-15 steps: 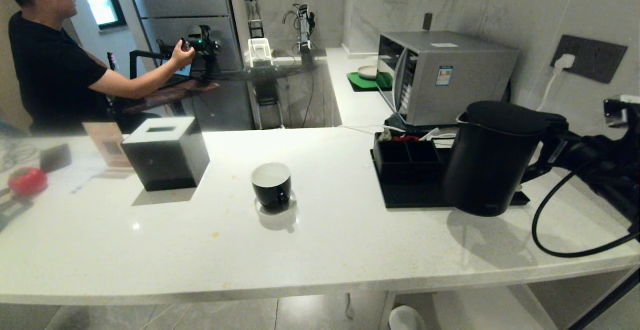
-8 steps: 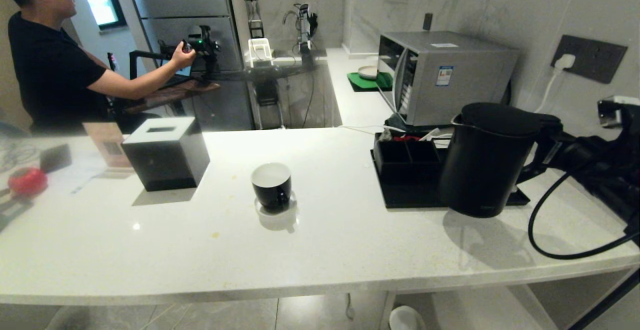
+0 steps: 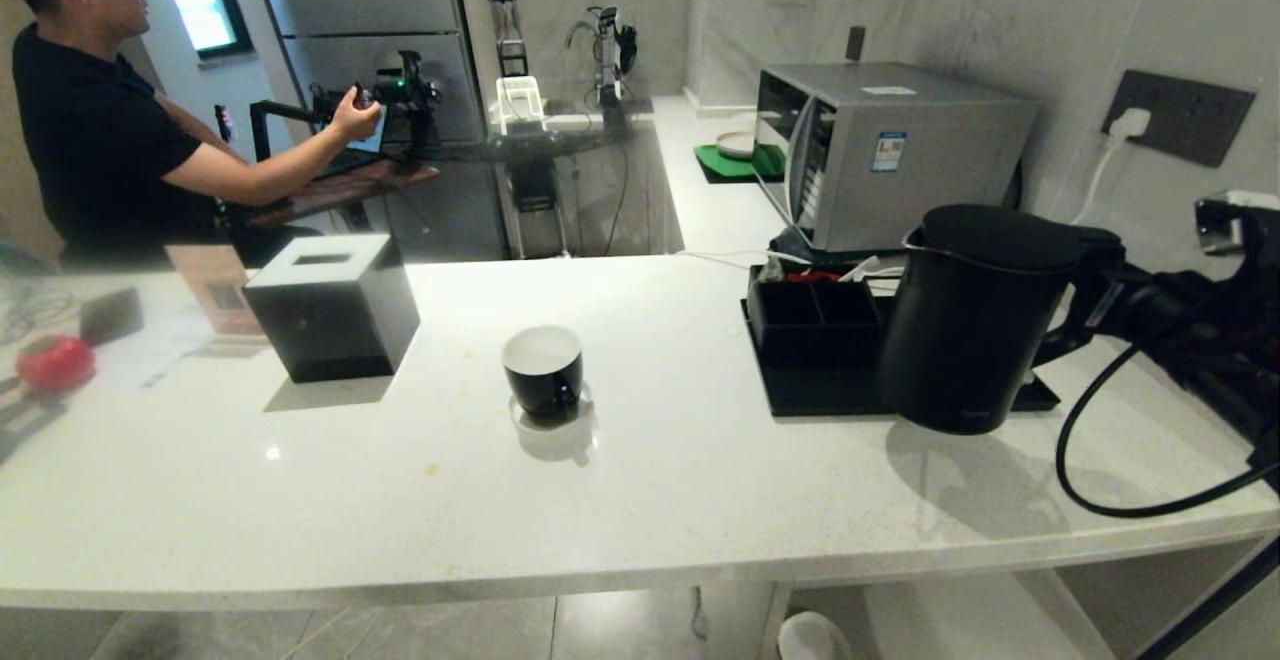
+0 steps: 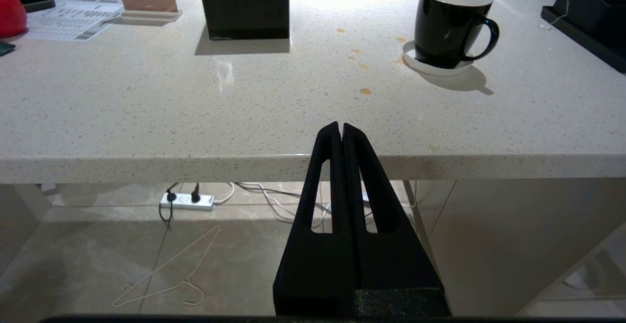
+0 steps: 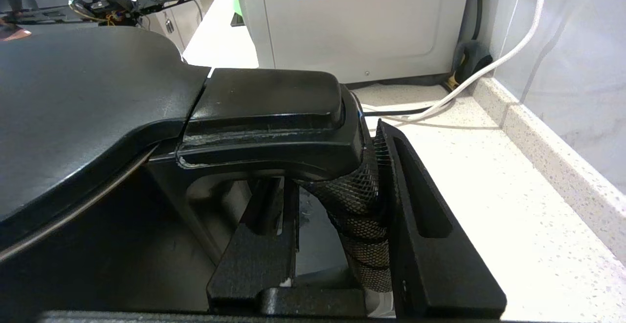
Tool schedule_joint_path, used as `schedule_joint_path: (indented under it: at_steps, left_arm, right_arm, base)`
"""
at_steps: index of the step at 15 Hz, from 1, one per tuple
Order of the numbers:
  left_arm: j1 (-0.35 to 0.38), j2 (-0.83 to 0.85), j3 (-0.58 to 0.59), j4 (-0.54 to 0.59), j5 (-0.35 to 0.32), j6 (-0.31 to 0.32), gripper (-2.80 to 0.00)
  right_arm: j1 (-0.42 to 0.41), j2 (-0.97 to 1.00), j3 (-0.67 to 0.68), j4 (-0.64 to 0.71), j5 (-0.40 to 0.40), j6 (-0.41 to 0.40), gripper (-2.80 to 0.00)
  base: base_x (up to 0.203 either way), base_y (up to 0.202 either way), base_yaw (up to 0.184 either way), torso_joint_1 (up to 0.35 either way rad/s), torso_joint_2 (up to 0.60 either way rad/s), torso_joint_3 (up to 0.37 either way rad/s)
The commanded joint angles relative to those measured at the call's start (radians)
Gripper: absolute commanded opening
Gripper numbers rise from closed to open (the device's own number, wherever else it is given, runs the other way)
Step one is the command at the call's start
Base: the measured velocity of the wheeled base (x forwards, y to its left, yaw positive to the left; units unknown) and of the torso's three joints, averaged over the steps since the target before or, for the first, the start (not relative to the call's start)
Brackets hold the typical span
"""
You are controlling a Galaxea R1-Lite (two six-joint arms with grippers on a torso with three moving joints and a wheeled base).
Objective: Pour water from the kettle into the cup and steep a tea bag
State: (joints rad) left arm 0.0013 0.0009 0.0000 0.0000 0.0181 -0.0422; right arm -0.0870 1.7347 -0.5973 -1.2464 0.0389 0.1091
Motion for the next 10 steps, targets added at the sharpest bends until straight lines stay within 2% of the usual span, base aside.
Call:
schedule_joint_path:
  at_steps: [1,10]
  left_arm:
    - [0.000,0.001,0.000,0.000,0.000,-0.001,-2.80]
    - [0.000,0.001,0.000,0.000,-0.001,-0.001,-2.80]
  right_arm:
    - [0.000,-0.003,0.007,-0.007,0.001,0.000,-2.80]
    - [0.000,-0.007,0.008,-0.007,0.001,-0.003,-2.80]
  base:
    - [0.000,0.000,0.000,0.000,0.00,0.000]
    - [0.000,0.000,0.000,0.000,0.00,0.000]
